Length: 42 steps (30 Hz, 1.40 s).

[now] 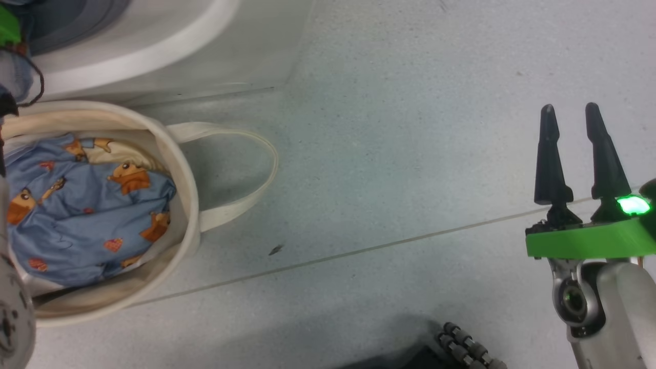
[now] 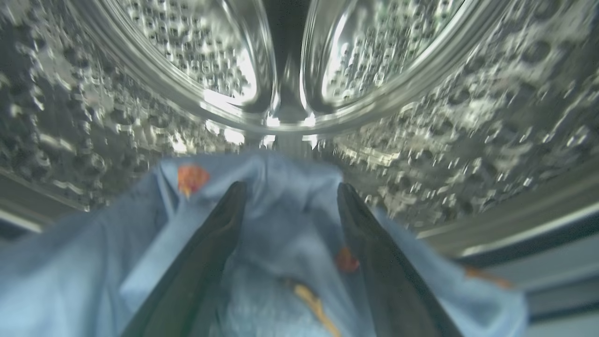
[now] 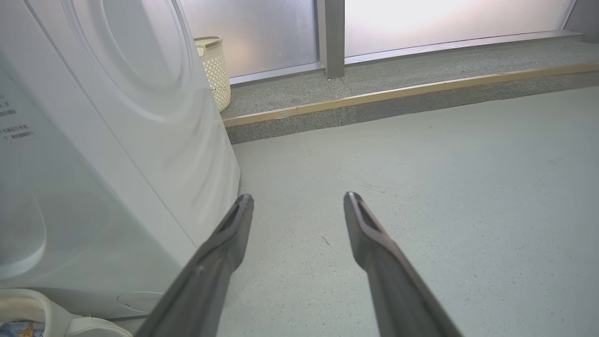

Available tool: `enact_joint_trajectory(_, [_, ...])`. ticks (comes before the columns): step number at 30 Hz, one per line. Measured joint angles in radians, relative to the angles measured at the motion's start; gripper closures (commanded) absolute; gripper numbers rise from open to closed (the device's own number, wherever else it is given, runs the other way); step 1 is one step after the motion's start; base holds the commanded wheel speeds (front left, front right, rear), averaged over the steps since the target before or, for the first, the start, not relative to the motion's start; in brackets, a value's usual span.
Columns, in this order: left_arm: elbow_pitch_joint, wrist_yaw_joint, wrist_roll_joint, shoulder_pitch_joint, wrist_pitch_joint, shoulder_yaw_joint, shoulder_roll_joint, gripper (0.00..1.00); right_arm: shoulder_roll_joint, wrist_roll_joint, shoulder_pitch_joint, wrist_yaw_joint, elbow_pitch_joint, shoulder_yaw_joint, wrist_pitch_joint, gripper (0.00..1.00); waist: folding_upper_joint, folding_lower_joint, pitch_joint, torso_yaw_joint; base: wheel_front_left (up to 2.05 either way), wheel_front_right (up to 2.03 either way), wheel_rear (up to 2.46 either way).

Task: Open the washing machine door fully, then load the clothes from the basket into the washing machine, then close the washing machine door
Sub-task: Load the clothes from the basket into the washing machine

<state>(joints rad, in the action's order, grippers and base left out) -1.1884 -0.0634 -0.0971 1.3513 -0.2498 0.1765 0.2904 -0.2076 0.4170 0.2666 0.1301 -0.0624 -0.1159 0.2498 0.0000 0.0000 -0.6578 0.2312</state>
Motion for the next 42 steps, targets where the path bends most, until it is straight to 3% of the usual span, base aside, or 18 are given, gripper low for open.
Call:
enact_joint_trajectory(11, [0.286, -0.053, -0.04, -0.3, -0.007, 0.019, -0.085, 0.0, 0.016, 0.021, 0.054, 0.0, 0.057, -0.046, 0.0, 0.0, 0.0, -0.0001, 0.08, -0.059, 0.0, 0.0, 0.0])
enact_joint_trajectory(22, [0.463, -0.061, -0.094, -0.579, -0.007, 0.026, -0.139, 0.0, 0.015, 0.026, 0.053, 0.0, 0.109, -0.1, 0.0, 0.0, 0.0, -0.0002, 0.22, -0.114, 0.0, 0.0, 0.0])
enact_joint_trajectory(27, [0.561, -0.062, -0.146, -0.712, -0.007, -0.036, -0.146, 0.0, 0.004, 0.026, 0.038, 0.0, 0.114, -0.105, 0.0, 0.0, 0.0, -0.0003, 0.293, -0.137, 0.0, 0.0, 0.0])
enact_joint_trajectory(33, [0.613, -0.062, -0.17, -0.848, -0.007, -0.077, -0.142, 0.0, -0.019, 0.018, 0.01, 0.0, 0.106, -0.142, 0.0, 0.0, 0.0, -0.0001, 0.366, -0.163, 0.0, 0.0, 0.0])
enact_joint_trajectory(42, [0.644, -0.062, -0.208, -1.015, -0.007, -0.043, -0.155, 0.0, -0.026, 0.014, -0.052, 0.0, 0.085, -0.171, 0.0, 0.0, 0.0, -0.0003, 0.47, -0.165, 0.0, 0.0, 0.0])
